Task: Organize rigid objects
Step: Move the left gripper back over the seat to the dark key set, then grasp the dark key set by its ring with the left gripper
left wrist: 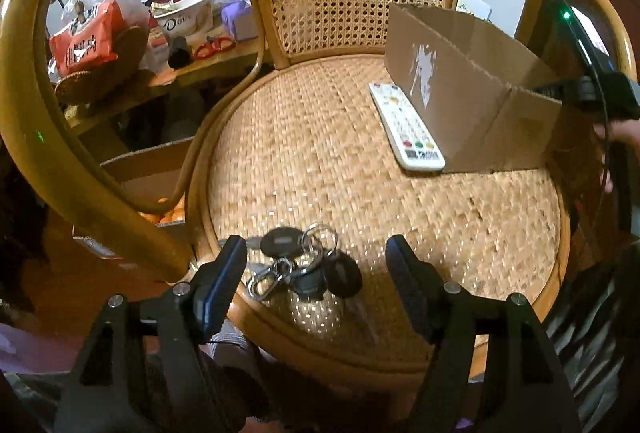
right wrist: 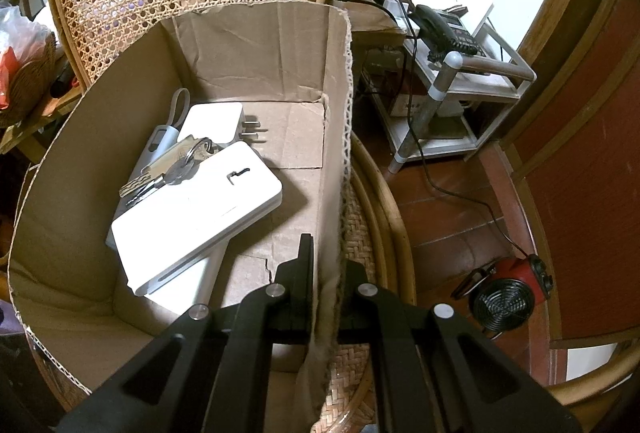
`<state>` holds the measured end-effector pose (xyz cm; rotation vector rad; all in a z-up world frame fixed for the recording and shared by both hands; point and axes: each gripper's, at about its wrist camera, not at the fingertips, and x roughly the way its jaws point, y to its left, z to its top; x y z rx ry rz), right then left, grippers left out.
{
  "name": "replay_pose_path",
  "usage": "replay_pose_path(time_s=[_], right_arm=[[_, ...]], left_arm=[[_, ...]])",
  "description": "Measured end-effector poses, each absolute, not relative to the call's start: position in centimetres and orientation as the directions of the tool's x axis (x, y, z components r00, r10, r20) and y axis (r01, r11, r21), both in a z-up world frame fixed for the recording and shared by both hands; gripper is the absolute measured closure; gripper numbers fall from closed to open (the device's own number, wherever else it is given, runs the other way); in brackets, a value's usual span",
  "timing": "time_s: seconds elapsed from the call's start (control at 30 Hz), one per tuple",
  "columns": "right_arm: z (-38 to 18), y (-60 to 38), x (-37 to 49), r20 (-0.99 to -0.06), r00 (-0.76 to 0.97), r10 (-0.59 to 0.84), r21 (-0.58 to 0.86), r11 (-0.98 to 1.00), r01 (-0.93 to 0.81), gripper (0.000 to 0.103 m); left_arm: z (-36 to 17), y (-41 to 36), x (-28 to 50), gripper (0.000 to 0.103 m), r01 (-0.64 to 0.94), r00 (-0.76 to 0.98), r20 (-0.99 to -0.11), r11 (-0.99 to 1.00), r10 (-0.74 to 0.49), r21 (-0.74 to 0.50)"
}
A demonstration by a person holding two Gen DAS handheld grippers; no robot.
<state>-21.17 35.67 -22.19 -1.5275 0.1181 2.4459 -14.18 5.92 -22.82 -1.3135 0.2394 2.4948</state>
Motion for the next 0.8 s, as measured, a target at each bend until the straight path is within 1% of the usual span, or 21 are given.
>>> replay_pose_path(time_s=[0.37,0.47,0.6,0.63,0.67,0.7,0.73,0.77,0.8], right_arm=[[-22.2,35.6,-21.1,-0.889,-0.424,0.174,-0.066,-0.964,-0.258,0.095],[-22.3,35.6,-21.1,-0.889,-0.423,0.176,-0.068,-0.964,-0.258,0.095],[-22.3,35.6,-21.1,-0.889,-0.424,0.175,-0.067,-0.964,-0.257,0.095],[-22.3,35.6,-21.1,-0.889,-0.424,0.175,-0.066,-0.964,-0.258,0.095],[-22.3,35.5,-21.1,-0.889,-0.423,0.175,-0.067,-0.964,-0.258,0.095],[-22.2,35.6,-21.1,-0.889,-0.423,0.175,-0.067,-0.964,-0.257,0.095],[-22.2,35.6,-21.1,-0.888,-0.424,0.176,-0.068,-0.964,-0.258,0.095],[-22.3,35.6,-21.1,-0.889,-0.424,0.175,-0.067,-0.964,-0.258,0.095],[-22.3,35.6,-21.1,-0.889,-0.423,0.174,-0.066,-0.964,-0.257,0.095]], left_arm=[[-25.9,6.0,-14.8,0.032,-0.353,-0.456,-0.870,-0.936,0.185,-0.014],[-26.3,6.1,-14.9,0.032,-0.345,-0.468,-0.869,-0.939,0.157,0.016],[-26.4,6.1,-15.2,0.031,-0.341,-0.467,-0.869,-0.940,0.165,0.005],[-26.4,6.1,-15.2,0.040,-0.344,-0.470,-0.867,-0.939,0.162,0.011],[-26.2,6.3,-15.2,0.053,-0.353,-0.475,-0.864,-0.936,0.164,0.016],[-26.0,6.4,-15.2,0.069,-0.364,-0.477,-0.860,-0.932,0.179,0.008],[-25.9,6.7,-15.1,0.074,-0.378,-0.476,-0.862,-0.925,0.173,0.023],[-25.8,7.0,-15.0,0.075,-0.398,-0.474,-0.862,-0.917,0.177,0.031],[-25.6,7.0,-15.0,0.079,-0.401,-0.473,-0.857,-0.916,0.203,0.005]])
